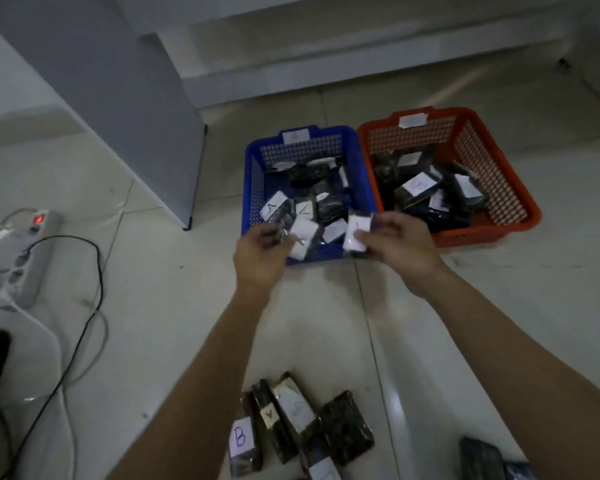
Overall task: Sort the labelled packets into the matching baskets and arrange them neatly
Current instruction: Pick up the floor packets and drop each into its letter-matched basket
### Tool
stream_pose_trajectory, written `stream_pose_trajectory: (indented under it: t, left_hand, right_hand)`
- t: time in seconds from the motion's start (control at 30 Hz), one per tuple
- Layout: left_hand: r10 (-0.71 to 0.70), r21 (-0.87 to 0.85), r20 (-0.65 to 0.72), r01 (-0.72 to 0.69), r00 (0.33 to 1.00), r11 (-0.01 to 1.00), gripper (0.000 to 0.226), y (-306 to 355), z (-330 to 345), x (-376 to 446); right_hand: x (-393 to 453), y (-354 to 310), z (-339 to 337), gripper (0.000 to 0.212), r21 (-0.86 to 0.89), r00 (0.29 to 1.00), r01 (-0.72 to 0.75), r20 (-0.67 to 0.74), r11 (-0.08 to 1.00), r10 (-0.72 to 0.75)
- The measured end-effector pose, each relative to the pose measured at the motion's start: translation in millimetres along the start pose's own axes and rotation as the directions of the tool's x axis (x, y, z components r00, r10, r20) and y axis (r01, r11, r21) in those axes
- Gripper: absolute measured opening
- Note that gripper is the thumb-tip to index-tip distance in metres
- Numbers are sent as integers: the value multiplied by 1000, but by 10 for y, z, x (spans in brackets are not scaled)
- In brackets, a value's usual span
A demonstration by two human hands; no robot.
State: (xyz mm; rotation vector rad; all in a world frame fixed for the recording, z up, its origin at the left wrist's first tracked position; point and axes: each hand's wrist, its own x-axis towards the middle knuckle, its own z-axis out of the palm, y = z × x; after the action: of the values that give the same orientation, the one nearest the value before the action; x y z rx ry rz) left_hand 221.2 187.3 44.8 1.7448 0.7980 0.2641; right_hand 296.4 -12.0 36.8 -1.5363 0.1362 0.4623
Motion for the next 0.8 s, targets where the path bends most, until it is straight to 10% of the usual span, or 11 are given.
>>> stream_pose_trajectory:
  t: [0.13, 0.23, 0.4, 0.6, 0.8]
  left_hand:
    - [150, 438, 53, -158, 987, 885, 26, -26, -122, 917]
    - [75, 758, 238, -234, 968, 609, 21, -91, -44, 1283]
    - [-5, 835, 438, -404, 899, 374, 27, -220, 89, 1499]
    - [190, 741, 330, -378, 925, 555, 20, -225, -39, 1303]
    - [412, 456, 135, -426, 901, 781, 19, -317, -546, 374]
  right_hand:
    - [611, -150, 439, 34, -402, 993, 112, 6, 909, -120]
    - [838, -135, 537, 29, -720, 996, 87, 82, 689, -39]
    - [1044, -75, 603, 36, -823, 989, 32, 106, 567, 99]
    - [1009, 25, 555, 46, -915, 1000, 22, 11, 403, -29]
    - [267, -53, 486, 10, -712, 909, 381, 171, 591, -380]
